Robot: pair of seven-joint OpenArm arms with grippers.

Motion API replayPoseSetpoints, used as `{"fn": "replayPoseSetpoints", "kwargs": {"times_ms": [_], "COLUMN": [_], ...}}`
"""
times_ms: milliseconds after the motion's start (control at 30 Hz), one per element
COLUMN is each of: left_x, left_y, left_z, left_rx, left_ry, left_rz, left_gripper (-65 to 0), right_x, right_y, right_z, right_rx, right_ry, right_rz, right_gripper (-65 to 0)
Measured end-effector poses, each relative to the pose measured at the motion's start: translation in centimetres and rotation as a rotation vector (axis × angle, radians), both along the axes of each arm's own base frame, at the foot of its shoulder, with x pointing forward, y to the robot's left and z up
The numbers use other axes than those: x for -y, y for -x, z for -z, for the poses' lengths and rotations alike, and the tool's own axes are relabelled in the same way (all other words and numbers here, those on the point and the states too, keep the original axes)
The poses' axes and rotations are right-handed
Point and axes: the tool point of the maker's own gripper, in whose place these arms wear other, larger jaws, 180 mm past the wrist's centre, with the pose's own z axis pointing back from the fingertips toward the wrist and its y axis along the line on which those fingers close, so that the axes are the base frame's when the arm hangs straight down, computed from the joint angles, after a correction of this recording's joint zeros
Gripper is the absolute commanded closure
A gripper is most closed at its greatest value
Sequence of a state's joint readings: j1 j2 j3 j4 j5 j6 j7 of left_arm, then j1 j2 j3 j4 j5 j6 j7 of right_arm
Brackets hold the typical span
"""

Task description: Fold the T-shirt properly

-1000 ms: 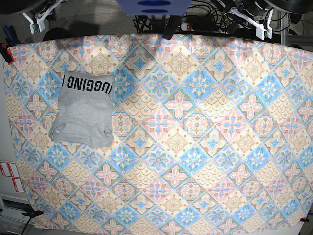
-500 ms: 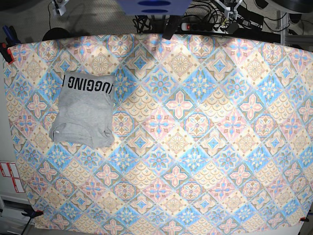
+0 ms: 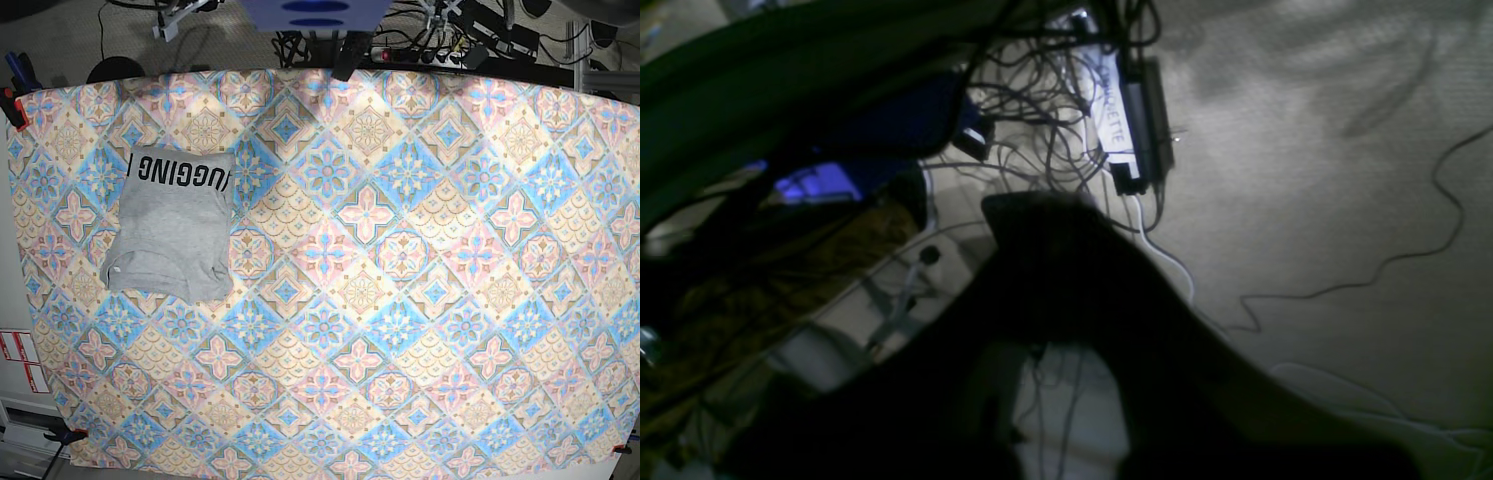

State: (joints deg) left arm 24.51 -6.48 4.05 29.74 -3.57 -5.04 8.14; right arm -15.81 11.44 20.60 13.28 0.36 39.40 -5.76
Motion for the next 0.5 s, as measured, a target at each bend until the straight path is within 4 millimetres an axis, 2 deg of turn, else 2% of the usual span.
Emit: {"fn": "replayPoseSetpoints", "kwargs": {"times_ms": [100, 200, 300, 367, 433, 500], "left_x": [-1.0, -1.2, -1.0, -0.8, -0.8, -0.8], "left_y": [-0.2, -2.1, -3.4, -3.4, -3.4, -3.6], "left_z": [0.8, 1.4, 1.5, 1.5, 1.6, 1.6], "left_rx": [0.016, 0.058, 0.084, 0.079, 0.072, 0.076], "left_ry": [-0.037, -0.045, -0.041, -0.032, -0.033, -0.033], "left_rz": [0.043, 0.086, 0.113, 0.128, 0.132, 0.132], "left_gripper": [0.0, 0.0, 0.0, 0.0, 0.0, 0.0], "right_x": [0.1, -0.8, -3.5, -5.1, -4.8, -3.2], "right_y": [-0.5, -1.8, -3.6, -4.7, -5.1, -5.1], "right_z": [0.0, 0.5, 1.1, 1.1, 1.1, 1.2], "right_rx": [0.028, 0.042, 0.065, 0.076, 0.079, 0.076], "right_ry": [0.01, 0.023, 0.01, -0.023, -0.019, 0.015], "right_rz": [0.017, 0.027, 0.046, 0.044, 0.041, 0.038], "right_gripper": [0.0, 0.0, 0.0, 0.0, 0.0, 0.0]}}
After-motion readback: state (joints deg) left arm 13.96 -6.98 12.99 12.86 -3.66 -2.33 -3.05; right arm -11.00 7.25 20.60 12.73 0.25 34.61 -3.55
